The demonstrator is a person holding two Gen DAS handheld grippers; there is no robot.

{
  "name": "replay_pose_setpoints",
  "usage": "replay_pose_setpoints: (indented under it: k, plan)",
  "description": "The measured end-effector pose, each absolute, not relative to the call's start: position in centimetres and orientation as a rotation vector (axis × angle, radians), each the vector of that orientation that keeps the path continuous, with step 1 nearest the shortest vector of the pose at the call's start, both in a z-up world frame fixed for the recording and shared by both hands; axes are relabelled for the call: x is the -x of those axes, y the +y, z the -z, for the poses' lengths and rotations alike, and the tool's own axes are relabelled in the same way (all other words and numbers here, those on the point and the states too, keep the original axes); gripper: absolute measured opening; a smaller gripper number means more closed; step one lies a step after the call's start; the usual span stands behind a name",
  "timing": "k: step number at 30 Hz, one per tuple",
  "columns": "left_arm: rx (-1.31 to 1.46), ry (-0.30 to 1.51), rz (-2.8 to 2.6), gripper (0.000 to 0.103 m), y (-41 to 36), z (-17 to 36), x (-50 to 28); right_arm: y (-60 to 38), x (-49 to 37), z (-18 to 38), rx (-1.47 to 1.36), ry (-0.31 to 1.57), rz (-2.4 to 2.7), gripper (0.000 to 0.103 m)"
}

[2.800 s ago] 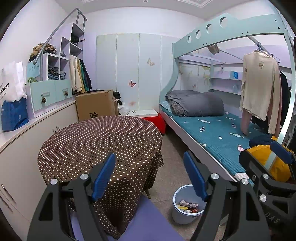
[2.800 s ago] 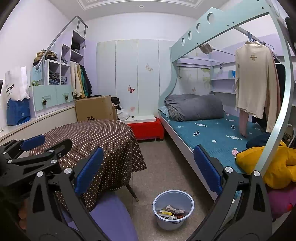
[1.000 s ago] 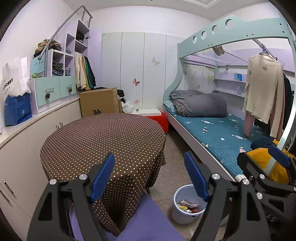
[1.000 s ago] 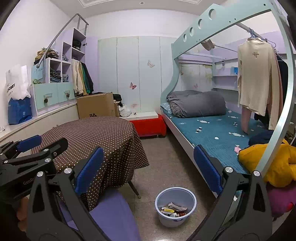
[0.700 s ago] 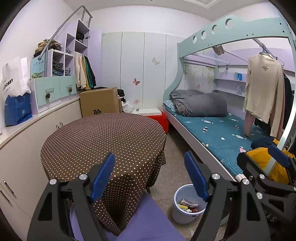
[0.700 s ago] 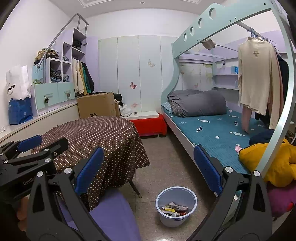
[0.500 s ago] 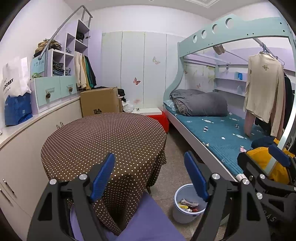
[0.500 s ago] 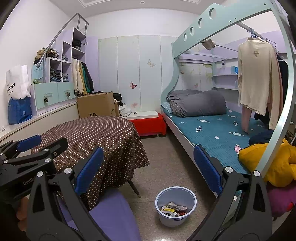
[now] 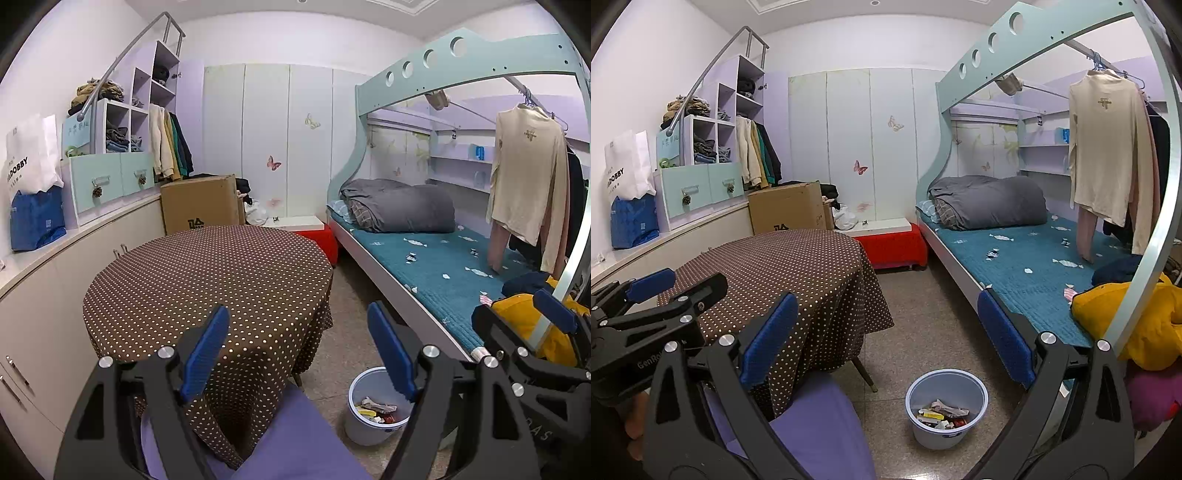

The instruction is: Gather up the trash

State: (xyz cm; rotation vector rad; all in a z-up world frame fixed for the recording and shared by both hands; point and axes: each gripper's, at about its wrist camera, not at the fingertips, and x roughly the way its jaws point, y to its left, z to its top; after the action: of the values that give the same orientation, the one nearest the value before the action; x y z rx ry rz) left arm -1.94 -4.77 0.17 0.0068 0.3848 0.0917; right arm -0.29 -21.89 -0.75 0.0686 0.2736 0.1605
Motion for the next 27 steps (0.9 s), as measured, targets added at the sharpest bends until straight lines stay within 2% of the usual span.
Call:
replay_pose_setpoints:
  k: [27]
  plan:
    - [-0.01, 0.391, -0.097, 0.076, -4.77, -0.17, 2.1, -22.23, 0.49, 0.72, -0.059, 0.275, -0.154, 0.096]
